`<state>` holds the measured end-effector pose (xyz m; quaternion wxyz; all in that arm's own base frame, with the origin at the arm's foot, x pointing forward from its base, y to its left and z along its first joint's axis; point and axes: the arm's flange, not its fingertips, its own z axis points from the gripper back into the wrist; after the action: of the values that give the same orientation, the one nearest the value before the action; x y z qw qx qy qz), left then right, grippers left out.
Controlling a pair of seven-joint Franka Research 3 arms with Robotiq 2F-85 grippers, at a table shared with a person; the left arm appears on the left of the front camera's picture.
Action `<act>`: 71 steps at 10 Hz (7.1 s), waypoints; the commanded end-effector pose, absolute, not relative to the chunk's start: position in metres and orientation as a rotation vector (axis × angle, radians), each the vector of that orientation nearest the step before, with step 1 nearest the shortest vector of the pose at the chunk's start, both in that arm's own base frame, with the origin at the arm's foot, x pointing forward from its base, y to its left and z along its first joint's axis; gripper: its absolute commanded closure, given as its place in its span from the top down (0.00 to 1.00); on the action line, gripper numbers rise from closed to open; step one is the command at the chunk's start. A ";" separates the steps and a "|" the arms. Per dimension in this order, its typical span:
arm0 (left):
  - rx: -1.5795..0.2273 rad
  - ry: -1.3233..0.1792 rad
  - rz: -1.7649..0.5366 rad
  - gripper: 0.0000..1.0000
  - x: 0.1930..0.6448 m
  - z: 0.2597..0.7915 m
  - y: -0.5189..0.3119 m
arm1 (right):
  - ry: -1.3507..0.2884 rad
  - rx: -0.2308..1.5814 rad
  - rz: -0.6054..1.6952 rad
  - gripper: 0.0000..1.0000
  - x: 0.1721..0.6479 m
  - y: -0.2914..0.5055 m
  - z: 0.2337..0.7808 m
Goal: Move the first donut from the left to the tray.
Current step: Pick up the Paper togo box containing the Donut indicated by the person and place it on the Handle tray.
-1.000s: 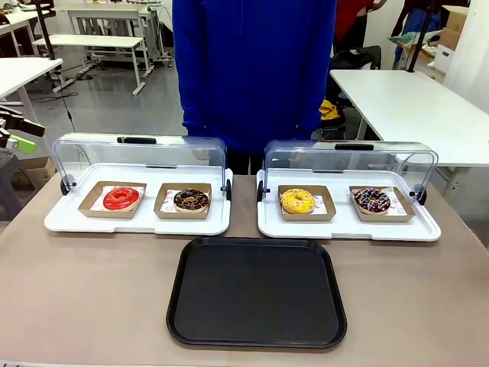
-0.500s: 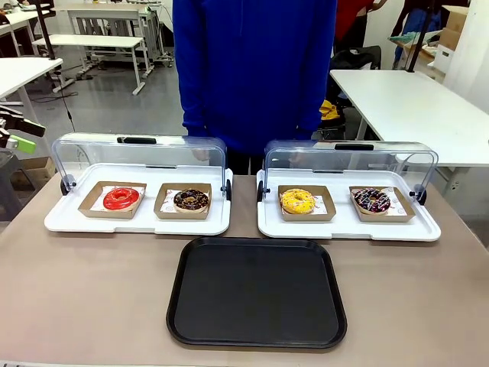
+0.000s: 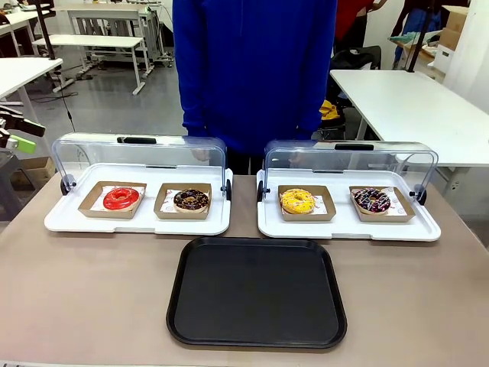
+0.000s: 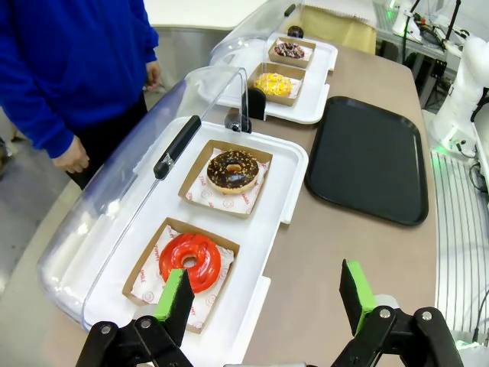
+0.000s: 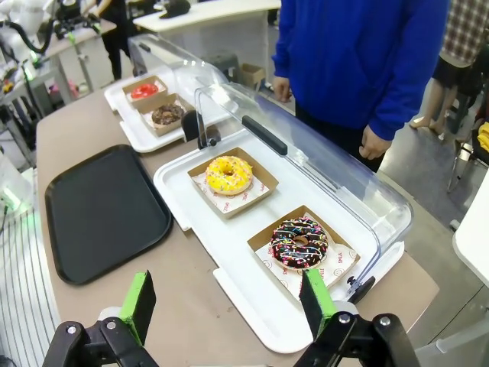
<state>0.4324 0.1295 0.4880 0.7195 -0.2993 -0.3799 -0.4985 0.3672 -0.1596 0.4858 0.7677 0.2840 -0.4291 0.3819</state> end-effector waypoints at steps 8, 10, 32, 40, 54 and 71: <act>-0.673 -0.848 -1.107 1.00 0.432 0.489 0.129 | -0.966 0.618 0.846 1.00 0.371 -0.161 0.486; -0.673 -0.848 -1.107 1.00 0.432 0.489 0.129 | -0.966 0.618 0.846 1.00 0.371 -0.161 0.486; -0.161 -0.405 -1.468 1.00 0.487 0.432 0.038 | -0.966 0.618 0.846 1.00 0.371 -0.161 0.486; -0.112 -0.372 -1.464 1.00 0.516 0.383 0.035 | -0.966 0.618 0.846 1.00 0.371 -0.161 0.486; -0.012 -0.265 -1.517 1.00 0.538 0.319 0.030 | -0.966 0.618 0.846 1.00 0.371 -0.161 0.486; -0.011 -0.174 -1.547 0.00 0.531 0.319 0.026 | -0.966 0.618 0.846 1.00 0.371 -0.161 0.486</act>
<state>0.5353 0.0276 0.3192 0.7086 -0.0018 -0.0921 -0.6996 0.3677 -0.1607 0.4858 0.7676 0.2842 -0.4282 0.3830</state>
